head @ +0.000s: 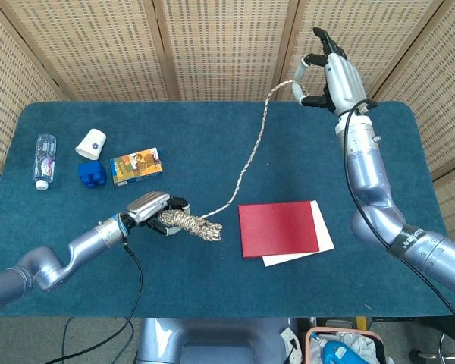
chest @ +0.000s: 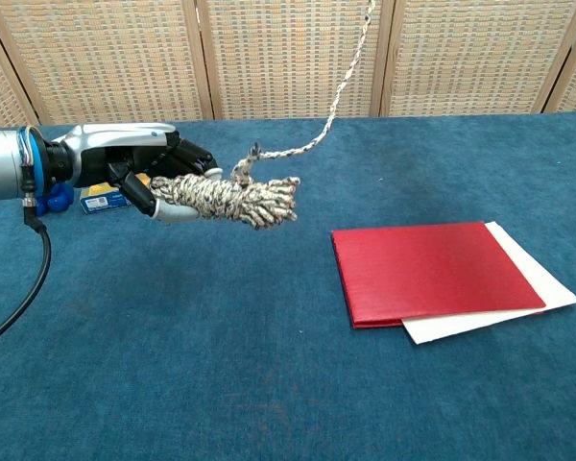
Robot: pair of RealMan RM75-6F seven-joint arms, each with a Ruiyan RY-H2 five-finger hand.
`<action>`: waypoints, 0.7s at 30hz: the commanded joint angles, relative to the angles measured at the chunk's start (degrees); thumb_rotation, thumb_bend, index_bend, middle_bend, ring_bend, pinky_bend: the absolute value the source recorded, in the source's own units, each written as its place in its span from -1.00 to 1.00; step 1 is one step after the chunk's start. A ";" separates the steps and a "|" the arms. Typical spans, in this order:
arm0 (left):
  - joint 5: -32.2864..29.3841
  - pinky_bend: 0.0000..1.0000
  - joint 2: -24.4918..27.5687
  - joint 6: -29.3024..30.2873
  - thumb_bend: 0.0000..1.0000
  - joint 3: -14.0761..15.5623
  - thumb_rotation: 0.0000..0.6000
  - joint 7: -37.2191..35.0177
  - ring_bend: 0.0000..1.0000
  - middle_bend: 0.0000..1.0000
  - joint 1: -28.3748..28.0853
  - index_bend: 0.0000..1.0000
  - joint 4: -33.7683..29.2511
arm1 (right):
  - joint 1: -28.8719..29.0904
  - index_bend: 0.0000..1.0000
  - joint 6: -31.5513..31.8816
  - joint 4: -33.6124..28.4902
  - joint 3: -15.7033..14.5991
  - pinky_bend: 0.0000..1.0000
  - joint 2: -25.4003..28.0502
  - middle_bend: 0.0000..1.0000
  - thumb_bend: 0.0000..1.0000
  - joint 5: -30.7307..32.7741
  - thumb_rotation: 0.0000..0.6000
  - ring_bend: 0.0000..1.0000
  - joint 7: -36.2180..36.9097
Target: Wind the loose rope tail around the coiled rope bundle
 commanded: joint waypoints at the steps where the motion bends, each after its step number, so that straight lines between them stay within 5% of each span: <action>1: 1.18 0.17 2.48 2.39 0.10 0.22 1.00 -8.14 0.02 0.15 -1.88 0.56 -1.83 | -1.04 0.41 -4.46 5.55 -1.96 -1.00 -2.77 -1.00 -0.01 0.01 1.00 -1.00 4.01; 10: -3.38 0.17 0.46 1.48 0.11 -3.61 1.00 -13.98 0.02 0.16 -4.27 0.57 -0.87 | -4.21 0.41 -9.23 11.50 -4.84 -1.00 -6.11 -1.00 -0.02 -4.23 1.00 -1.00 10.13; 21: -14.20 0.17 -3.64 -2.13 0.11 -11.15 1.00 -4.25 0.02 0.17 -6.10 0.57 -0.37 | -9.06 0.43 -6.17 9.86 -9.66 -1.00 -8.62 -1.00 -0.01 -10.77 1.00 -1.00 11.23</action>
